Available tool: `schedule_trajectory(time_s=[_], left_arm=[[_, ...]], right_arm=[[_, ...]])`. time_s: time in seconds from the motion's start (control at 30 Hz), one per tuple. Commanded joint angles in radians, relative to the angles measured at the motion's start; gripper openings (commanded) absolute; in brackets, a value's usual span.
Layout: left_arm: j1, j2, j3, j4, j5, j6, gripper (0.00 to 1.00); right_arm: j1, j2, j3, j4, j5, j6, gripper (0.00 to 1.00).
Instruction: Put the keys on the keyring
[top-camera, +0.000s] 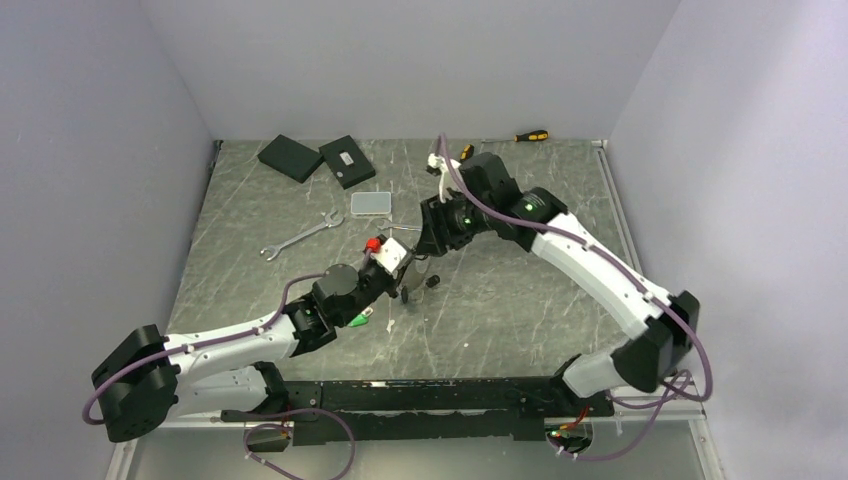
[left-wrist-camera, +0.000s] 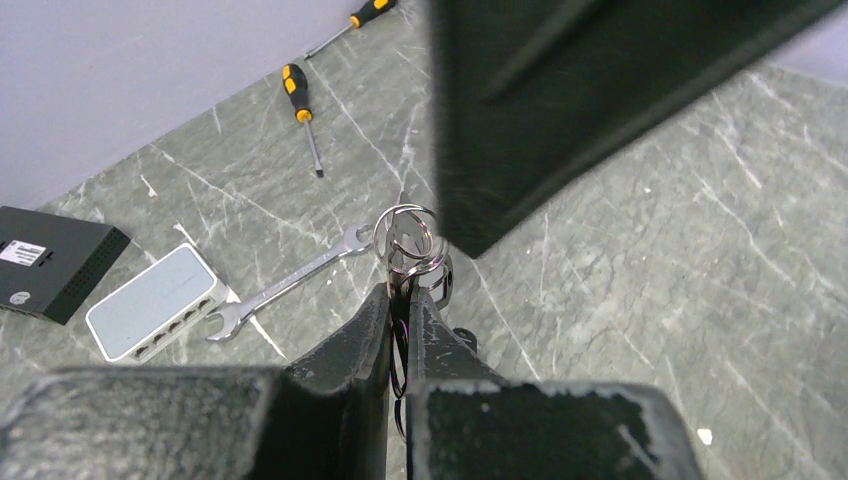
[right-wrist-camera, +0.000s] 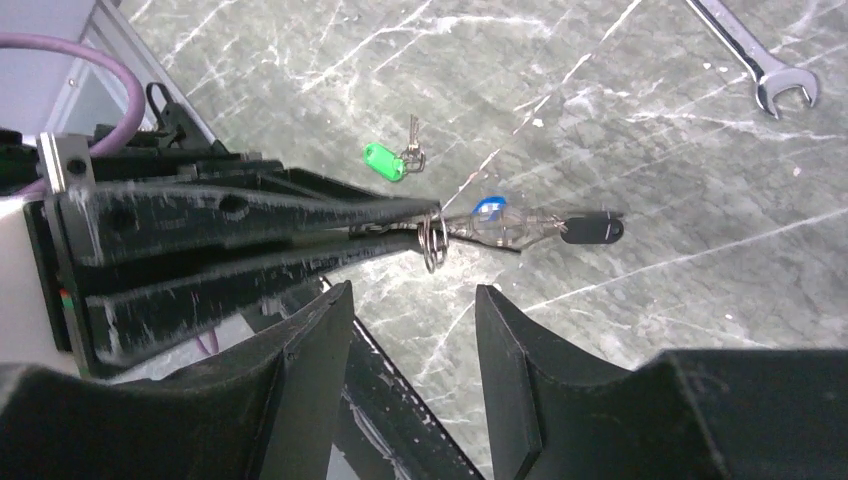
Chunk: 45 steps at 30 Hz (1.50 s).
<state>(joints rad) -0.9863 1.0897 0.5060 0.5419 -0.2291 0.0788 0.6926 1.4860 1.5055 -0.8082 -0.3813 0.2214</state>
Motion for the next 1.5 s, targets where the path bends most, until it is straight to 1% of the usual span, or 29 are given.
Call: schedule_trajectory(time_s=[0.0,0.07,0.13,0.33,0.57,1.1,1.33,1.4,1.47], left_arm=[[-0.003,-0.018,0.041,0.123,-0.063,-0.089,0.0],[-0.003,-0.016,0.047,0.116,-0.073,-0.118,0.0],[-0.003,-0.016,0.043,0.133,-0.064,-0.128,0.0],[-0.004,-0.01,0.039,0.159,-0.045,-0.159,0.0],[-0.003,-0.013,0.039,0.168,-0.033,-0.167,0.0],[-0.003,-0.01,0.035,0.214,-0.045,-0.152,0.0],[-0.003,0.002,0.037,0.229,-0.049,-0.153,0.0],[-0.003,0.005,0.038,0.235,-0.047,-0.154,0.0],[-0.003,0.009,0.039,0.244,-0.046,-0.152,0.0]], right_arm=[[-0.004,-0.153,-0.167,0.314,0.049,0.101,0.52],[-0.004,-0.195,-0.235,0.392,0.053,0.121,0.51],[-0.004,-0.213,-0.275,0.435,0.053,0.135,0.49],[-0.004,-0.208,-0.305,0.506,0.053,0.146,0.42],[-0.004,-0.187,-0.29,0.517,0.039,0.143,0.37],[-0.004,-0.176,-0.294,0.499,0.045,0.15,0.39],[-0.004,-0.19,-0.304,0.507,0.039,0.154,0.34],[-0.004,-0.189,-0.306,0.501,0.04,0.154,0.32],[-0.004,-0.193,-0.311,0.506,0.039,0.156,0.28]])
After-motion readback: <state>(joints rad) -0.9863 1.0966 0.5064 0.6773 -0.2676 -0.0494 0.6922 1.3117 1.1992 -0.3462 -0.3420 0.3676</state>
